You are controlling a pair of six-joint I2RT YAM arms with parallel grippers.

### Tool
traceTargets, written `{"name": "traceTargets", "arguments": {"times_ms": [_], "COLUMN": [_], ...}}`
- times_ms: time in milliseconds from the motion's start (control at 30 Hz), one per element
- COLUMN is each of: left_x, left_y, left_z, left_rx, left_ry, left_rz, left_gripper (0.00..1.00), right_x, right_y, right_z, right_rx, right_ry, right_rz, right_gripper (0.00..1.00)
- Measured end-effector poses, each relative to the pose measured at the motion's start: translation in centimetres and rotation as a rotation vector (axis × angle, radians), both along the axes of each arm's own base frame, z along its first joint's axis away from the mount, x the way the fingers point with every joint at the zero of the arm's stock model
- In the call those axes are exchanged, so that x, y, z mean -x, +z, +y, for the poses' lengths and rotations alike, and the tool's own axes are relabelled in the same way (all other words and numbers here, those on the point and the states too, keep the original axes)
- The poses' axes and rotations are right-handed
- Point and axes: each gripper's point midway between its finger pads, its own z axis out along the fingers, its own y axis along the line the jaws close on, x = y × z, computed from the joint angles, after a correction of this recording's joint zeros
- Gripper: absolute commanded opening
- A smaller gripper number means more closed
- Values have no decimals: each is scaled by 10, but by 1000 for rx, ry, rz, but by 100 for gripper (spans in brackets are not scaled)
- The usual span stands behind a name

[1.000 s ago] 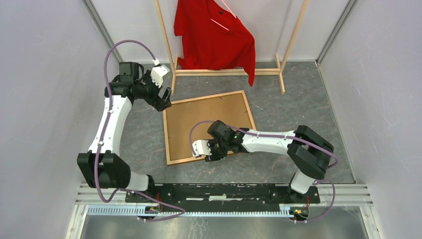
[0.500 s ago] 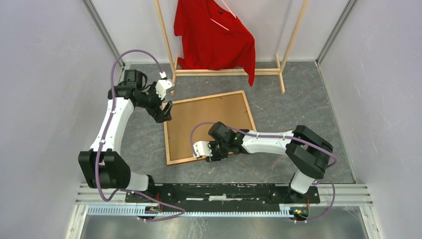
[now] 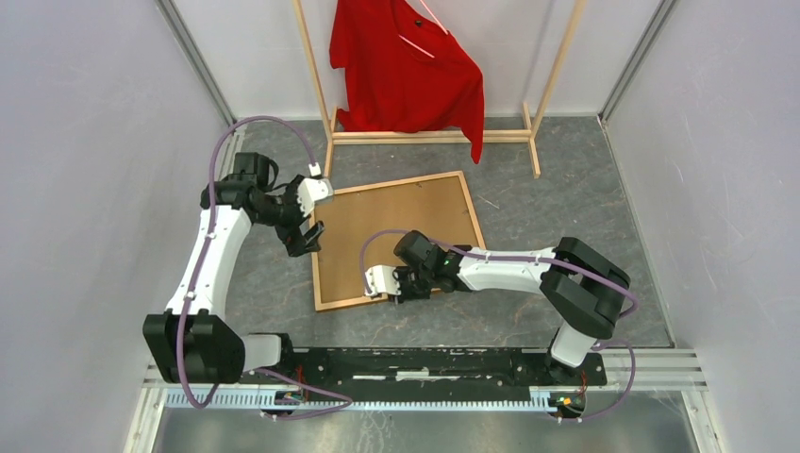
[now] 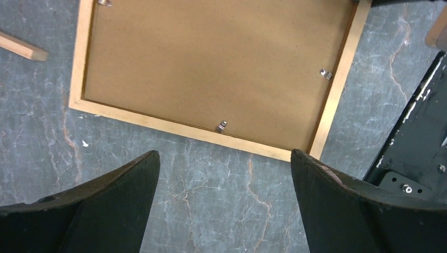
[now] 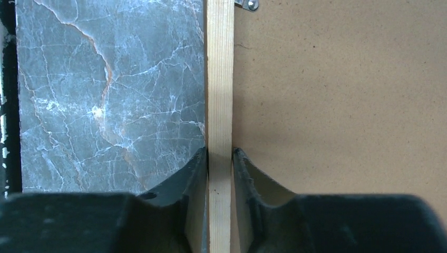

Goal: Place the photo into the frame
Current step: Turn over the photo frame at the center of the board.

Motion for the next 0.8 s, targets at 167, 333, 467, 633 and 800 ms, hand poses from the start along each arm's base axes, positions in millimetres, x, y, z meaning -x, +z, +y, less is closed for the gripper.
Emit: {"name": "traceTargets", "arguments": {"times_ms": [167, 333, 467, 633, 800], "left_x": [13, 38, 57, 78, 88], "left_y": [-12, -25, -17, -10, -13], "left_z": [2, 8, 10, 13, 18], "left_rx": [-23, -78, -113, -169, -244], "left_ry": [-44, -132, -213, -301, -359], "left_rz": [21, 3, -69, -203, -359], "left_gripper": [100, 100, 100, 100, 100], "right_x": [-1, -8, -16, -26, -28], "right_y": [2, 11, 43, 93, 131], "right_z": [4, 17, 37, 63, 79], "right_rx": [2, 12, -47, -159, -230], "right_ry": [-13, -61, -122, -194, -227], "right_rz": [18, 59, 91, 154, 210], "right_gripper": [0, 0, 0, 0, 0]}}
